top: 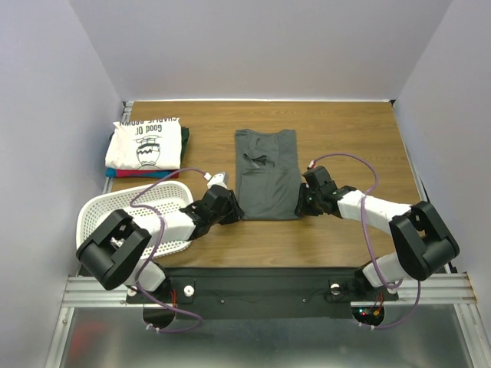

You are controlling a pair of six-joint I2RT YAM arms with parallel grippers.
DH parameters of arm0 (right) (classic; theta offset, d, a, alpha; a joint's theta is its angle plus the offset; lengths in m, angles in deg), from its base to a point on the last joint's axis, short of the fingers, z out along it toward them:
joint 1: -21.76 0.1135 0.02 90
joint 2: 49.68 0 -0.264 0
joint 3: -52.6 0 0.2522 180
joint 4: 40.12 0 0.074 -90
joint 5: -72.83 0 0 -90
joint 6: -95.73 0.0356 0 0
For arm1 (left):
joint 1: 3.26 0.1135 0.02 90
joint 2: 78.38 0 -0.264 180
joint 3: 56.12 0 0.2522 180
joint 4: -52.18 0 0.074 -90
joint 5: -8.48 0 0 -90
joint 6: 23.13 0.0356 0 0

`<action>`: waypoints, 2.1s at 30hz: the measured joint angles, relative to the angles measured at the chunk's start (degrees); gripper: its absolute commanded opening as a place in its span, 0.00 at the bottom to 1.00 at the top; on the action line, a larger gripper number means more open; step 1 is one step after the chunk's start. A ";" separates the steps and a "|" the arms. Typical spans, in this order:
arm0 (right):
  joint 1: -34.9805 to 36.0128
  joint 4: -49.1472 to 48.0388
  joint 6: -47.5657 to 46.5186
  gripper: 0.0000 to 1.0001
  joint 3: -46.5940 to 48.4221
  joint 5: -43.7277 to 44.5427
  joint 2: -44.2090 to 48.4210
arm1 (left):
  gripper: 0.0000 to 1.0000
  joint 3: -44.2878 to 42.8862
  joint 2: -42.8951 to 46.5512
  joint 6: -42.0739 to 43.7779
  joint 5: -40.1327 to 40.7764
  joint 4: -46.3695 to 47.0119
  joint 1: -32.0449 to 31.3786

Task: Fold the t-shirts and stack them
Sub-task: Fold the tshirt

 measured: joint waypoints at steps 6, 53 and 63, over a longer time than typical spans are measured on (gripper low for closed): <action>0.11 -0.04 -0.04 0.17 0.02 -0.02 -0.07 | 0.07 -0.17 -1.55 -0.55 -0.92 0.83 -0.26; 12.09 30.01 5.92 0.00 12.92 7.58 30.49 | 0.00 3.63 39.34 -5.35 -1.20 -11.69 -8.83; 12.09 25.38 1.03 0.00 16.44 21.09 19.15 | 0.00 -1.05 26.29 0.39 1.07 -5.62 -2.14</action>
